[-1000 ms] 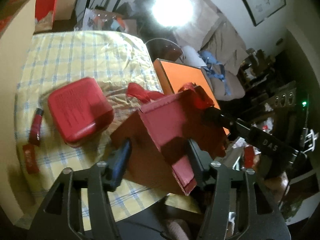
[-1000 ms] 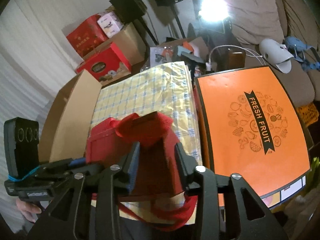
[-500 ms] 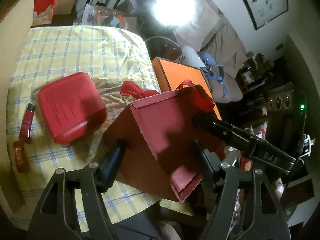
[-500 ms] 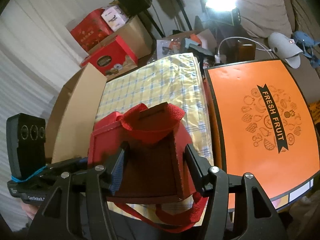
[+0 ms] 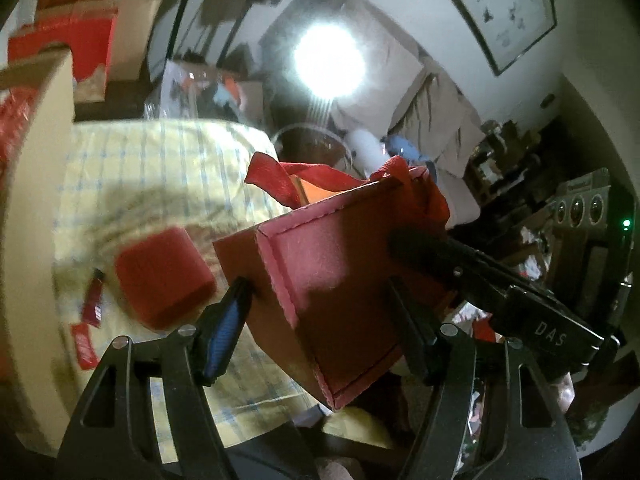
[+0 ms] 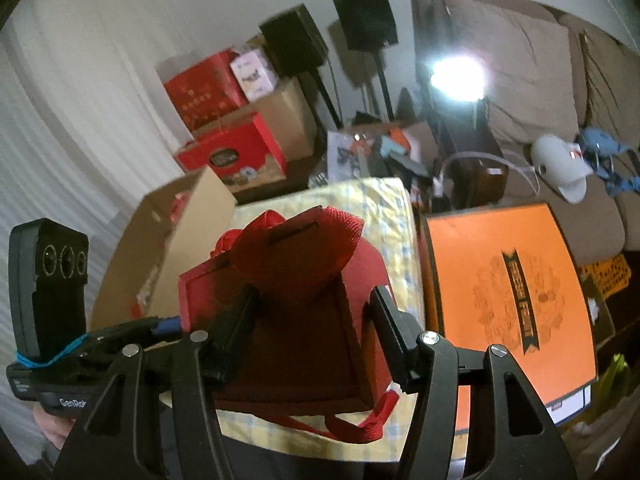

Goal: Organize objects
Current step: 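Grasp the red box with both grippers and lift it off the table, then carry the red box with both grippers over the cardboard box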

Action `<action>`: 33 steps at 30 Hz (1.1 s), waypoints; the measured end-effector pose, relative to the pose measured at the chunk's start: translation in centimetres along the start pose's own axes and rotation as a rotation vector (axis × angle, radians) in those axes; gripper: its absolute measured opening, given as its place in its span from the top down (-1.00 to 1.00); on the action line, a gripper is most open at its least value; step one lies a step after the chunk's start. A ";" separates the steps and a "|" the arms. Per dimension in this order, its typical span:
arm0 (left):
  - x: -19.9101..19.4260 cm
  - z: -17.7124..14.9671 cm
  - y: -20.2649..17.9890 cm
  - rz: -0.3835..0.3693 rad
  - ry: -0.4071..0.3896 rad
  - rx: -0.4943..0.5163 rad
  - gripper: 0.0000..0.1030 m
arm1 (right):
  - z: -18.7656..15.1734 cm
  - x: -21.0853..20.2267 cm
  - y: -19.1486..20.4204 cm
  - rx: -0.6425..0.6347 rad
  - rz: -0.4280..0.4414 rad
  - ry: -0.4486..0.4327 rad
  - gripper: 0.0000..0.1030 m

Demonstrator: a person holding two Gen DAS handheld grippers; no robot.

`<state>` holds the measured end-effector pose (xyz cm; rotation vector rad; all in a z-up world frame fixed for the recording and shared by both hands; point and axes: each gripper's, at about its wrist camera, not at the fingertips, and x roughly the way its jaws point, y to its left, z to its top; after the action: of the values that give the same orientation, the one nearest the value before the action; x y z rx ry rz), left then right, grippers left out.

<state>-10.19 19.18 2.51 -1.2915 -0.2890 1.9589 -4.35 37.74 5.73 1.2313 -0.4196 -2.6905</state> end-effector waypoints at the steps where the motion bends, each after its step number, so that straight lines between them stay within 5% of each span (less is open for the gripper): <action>1: -0.6 0.3 0.0 0.003 -0.014 0.001 -0.27 | 0.4 -0.2 0.5 -0.007 0.004 -0.008 -0.14; 12: -9.2 3.6 3.6 0.072 -0.168 -0.036 -0.29 | 5.1 0.3 9.4 -0.124 0.086 -0.049 -0.14; 33: -20.8 7.7 17.6 0.298 -0.285 -0.214 -0.31 | 12.5 11.7 26.2 -0.209 0.321 0.088 -0.14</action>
<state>-20.87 -5.75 10.59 -1.2412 -0.4801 2.4263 -20.91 12.28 13.36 1.1122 -0.2867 -2.3342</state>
